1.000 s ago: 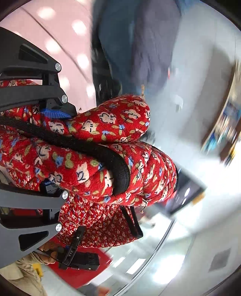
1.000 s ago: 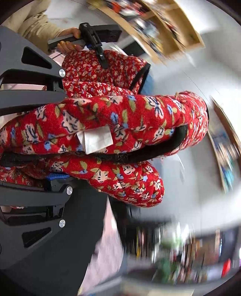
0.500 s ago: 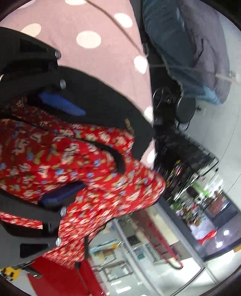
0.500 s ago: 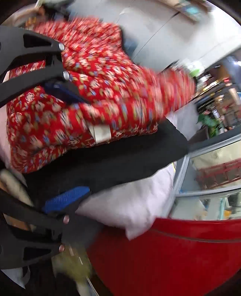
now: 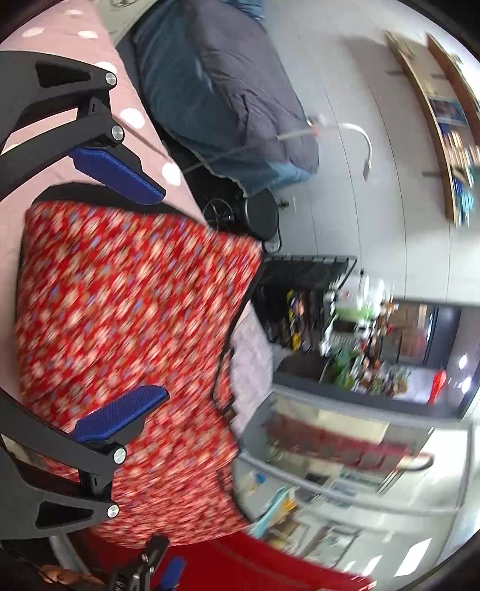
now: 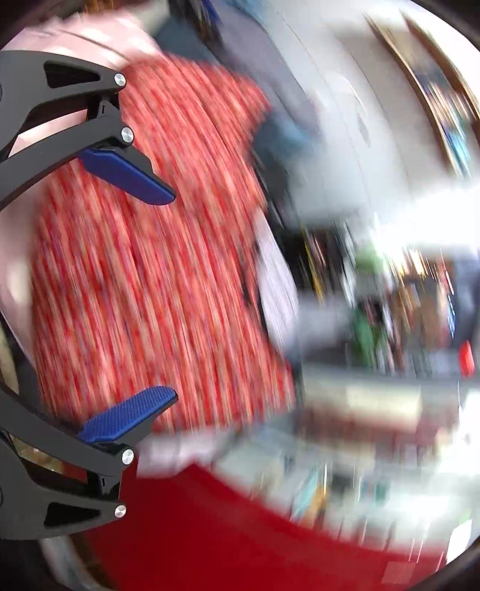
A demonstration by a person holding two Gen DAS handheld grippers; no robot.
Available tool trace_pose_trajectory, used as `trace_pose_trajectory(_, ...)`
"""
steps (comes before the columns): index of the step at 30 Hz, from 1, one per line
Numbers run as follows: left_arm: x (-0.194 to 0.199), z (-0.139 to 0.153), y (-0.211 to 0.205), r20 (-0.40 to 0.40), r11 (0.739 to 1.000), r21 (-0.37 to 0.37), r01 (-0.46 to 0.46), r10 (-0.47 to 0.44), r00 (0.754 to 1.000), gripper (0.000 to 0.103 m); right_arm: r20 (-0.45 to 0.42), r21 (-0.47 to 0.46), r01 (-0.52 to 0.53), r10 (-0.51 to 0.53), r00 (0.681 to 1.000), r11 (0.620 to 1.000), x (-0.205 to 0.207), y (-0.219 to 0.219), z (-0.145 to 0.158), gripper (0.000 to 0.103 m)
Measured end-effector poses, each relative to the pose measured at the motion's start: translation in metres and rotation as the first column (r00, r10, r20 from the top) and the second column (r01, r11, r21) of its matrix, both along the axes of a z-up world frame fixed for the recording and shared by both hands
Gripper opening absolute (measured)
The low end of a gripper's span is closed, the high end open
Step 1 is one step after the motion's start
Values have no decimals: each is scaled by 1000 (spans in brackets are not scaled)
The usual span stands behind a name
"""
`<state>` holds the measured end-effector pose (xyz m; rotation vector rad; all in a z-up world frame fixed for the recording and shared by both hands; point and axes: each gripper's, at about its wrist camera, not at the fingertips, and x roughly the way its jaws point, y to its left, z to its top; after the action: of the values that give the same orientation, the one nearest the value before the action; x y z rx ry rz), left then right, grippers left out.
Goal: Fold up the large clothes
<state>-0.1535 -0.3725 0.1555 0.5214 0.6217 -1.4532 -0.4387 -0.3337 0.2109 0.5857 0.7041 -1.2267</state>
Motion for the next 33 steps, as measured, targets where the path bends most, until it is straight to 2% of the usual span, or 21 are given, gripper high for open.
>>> trace_pose_trajectory(2,-27,-18,4,59,998,41,41,-43,997,97,-36,9,-50,50,998,999,15,3,-16,97)
trace_pose_trajectory(4,-42,-39,2,103,992,116,42,-54,993,97,-77,31,-45,47,996,999,22,0,-29,97)
trace_pose_trajectory(7,-38,-73,-17,95,976,217,-1,-20,995,97,-105,95,21,-11,994,995,9,-26,-53,97)
trace_pose_trajectory(9,-31,-83,-36,93,974,226,-33,12,996,98,-122,137,96,-79,989,986,-4,-53,-68,97)
trace_pose_trajectory(11,-29,-89,-58,106,969,243,-38,12,994,98,-44,204,131,-124,991,970,-18,-77,-80,97)
trace_pose_trajectory(12,-29,-95,-70,99,961,277,-23,-5,995,98,-40,206,136,-130,991,969,-20,-86,-85,97)
trace_pose_trajectory(14,-29,-101,-85,100,954,299,-13,-18,995,98,-113,184,125,-105,988,975,-9,-98,-97,98)
trace_pose_trajectory(16,-30,-105,-97,119,955,296,-22,-14,993,98,-170,151,130,-104,980,980,4,-104,-104,98)
trace_pose_trajectory(20,-30,-108,-95,124,962,271,-27,-7,992,99,-214,138,153,-121,969,979,15,-114,-111,99)
trace_pose_trajectory(27,-21,-94,-72,88,966,259,-8,-16,996,98,-222,122,151,-122,967,981,15,-109,-111,99)
trace_pose_trajectory(28,-22,-91,-68,91,967,254,-12,-12,996,98,-223,121,152,-123,967,981,15,-97,-108,99)
trace_pose_trajectory(33,-31,-70,-43,90,981,188,-43,27,996,97,-211,126,154,-126,969,980,20,-106,-109,99)
